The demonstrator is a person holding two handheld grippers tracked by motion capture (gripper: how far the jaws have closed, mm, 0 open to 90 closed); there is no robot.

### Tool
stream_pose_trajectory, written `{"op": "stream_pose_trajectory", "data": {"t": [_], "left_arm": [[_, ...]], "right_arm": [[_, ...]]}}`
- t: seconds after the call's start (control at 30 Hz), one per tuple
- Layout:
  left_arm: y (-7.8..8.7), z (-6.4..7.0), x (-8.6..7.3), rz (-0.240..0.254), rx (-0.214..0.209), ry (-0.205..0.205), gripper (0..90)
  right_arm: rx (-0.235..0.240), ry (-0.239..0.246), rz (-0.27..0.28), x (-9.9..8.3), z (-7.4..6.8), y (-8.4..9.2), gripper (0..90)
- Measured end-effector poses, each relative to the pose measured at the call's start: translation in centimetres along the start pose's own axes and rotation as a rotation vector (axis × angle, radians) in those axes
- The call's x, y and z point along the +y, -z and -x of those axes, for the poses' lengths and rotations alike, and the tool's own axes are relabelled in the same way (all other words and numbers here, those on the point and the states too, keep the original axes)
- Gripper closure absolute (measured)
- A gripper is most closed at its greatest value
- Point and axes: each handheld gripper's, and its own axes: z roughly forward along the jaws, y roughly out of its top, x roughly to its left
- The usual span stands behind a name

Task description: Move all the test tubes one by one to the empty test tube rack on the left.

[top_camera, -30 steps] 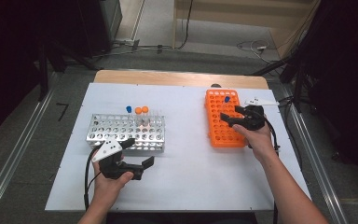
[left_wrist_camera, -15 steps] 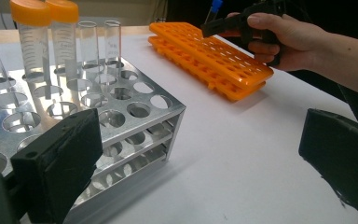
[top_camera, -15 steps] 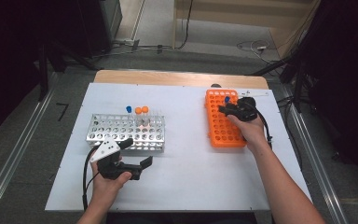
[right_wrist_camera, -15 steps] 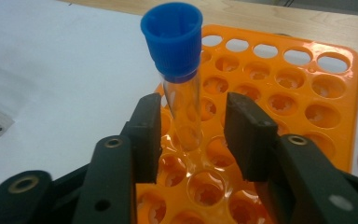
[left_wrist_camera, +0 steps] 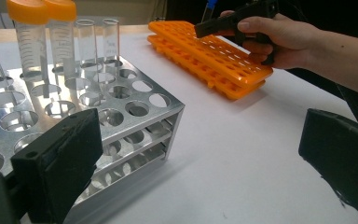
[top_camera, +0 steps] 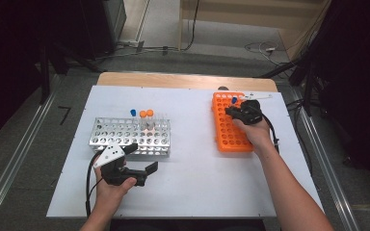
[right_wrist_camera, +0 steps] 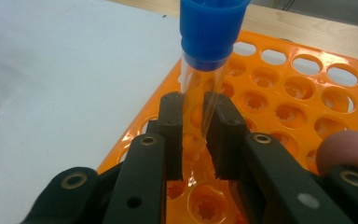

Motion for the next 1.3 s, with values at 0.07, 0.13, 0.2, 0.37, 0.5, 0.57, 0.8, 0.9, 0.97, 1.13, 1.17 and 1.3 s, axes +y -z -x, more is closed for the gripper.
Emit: {"op": "stream_pose_trajectory", "data": {"t": [0.07,0.13,0.2,0.37,0.5,0.57,0.8,0.9,0.97,1.13,1.17,1.3], "left_arm": [[0.0,0.0,0.0,-0.001,0.0,0.0,0.0],[-0.1,0.0,0.0,-0.004,-0.001,-0.003,0.0],[-0.1,0.0,0.0,-0.003,-0.002,-0.003,0.0],[-0.3,0.2,0.0,-0.003,-0.007,-0.005,0.0],[-0.4,0.4,0.0,-0.004,-0.008,-0.009,0.0],[-0.4,0.5,0.1,-0.009,-0.011,-0.014,0.0],[-0.7,0.9,0.1,-0.004,-0.024,-0.021,0.0],[-0.9,1.2,0.2,-0.008,-0.032,-0.03,0.0],[-1.0,1.4,0.2,-0.01,-0.038,-0.036,0.0],[-1.2,2.1,0.3,-0.008,-0.054,-0.054,0.4],[-1.2,2.2,0.4,-0.01,-0.058,-0.059,0.5],[-1.4,2.7,0.5,-0.007,-0.082,-0.074,3.2]], "right_arm": [[0.006,-0.005,0.019,0.0,0.0,0.3,74.5],[0.008,-0.014,0.041,0.0,0.0,0.7,74.5],[0.007,-0.012,0.062,0.1,0.0,1.2,74.5],[0.025,-0.002,0.122,0.5,-0.2,3.0,74.6],[0.042,0.008,0.152,0.5,-0.7,4.6,74.6],[0.056,0.022,0.167,0.3,-1.1,5.3,74.6],[0.115,0.056,0.194,-1.2,-3.0,7.7,74.6],[0.144,0.069,0.199,-2.0,-4.0,8.6,74.6],[0.172,0.081,0.207,-2.5,-4.7,9.2,74.6],[0.206,0.118,0.198,-3.9,-6.9,10.4,74.6],[0.215,0.131,0.197,-4.2,-7.4,10.6,74.7],[0.248,0.152,0.187,-5.5,-9.1,11.1,74.7]]}}
